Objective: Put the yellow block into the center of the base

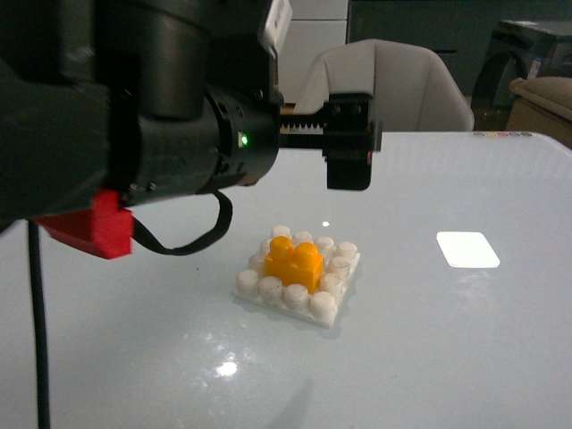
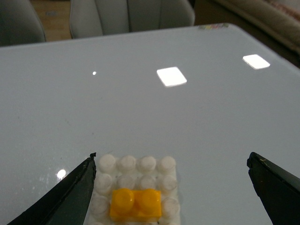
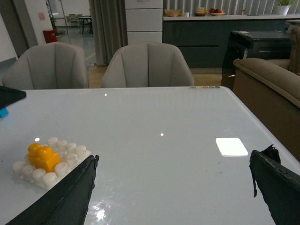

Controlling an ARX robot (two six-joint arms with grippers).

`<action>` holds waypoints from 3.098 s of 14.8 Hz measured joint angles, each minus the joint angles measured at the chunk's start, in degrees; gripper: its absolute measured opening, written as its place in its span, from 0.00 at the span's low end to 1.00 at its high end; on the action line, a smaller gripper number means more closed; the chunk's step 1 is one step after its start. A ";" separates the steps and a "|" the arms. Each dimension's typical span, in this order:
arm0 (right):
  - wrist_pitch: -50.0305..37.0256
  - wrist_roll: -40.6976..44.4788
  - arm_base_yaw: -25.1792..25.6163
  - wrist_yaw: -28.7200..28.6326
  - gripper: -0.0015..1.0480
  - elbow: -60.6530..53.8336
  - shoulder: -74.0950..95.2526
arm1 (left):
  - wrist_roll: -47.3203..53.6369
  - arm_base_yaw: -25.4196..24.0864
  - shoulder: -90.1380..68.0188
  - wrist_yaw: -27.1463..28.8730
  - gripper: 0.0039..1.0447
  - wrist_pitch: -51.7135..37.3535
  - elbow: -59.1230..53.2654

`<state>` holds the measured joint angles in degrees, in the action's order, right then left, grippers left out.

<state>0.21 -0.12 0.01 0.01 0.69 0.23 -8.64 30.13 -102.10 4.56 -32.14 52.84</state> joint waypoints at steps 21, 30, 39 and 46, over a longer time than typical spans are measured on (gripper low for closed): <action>-0.02 0.00 0.00 0.00 0.94 0.00 0.00 | 7.82 -30.12 88.87 -4.57 0.01 19.06 -51.56; -0.02 0.00 0.00 0.00 0.94 0.00 0.00 | 7.82 -30.12 94.23 -4.50 0.01 25.16 -52.09; -0.02 0.00 0.00 0.00 0.94 0.00 0.00 | 7.82 -30.10 101.59 -4.55 0.01 32.33 -52.22; -0.02 0.00 0.00 0.00 0.94 0.00 0.00 | 7.82 -30.10 101.59 -4.55 0.72 32.33 -52.22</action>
<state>0.19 -0.12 0.01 0.01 0.69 0.23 -0.82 0.03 -0.51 0.01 0.19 0.62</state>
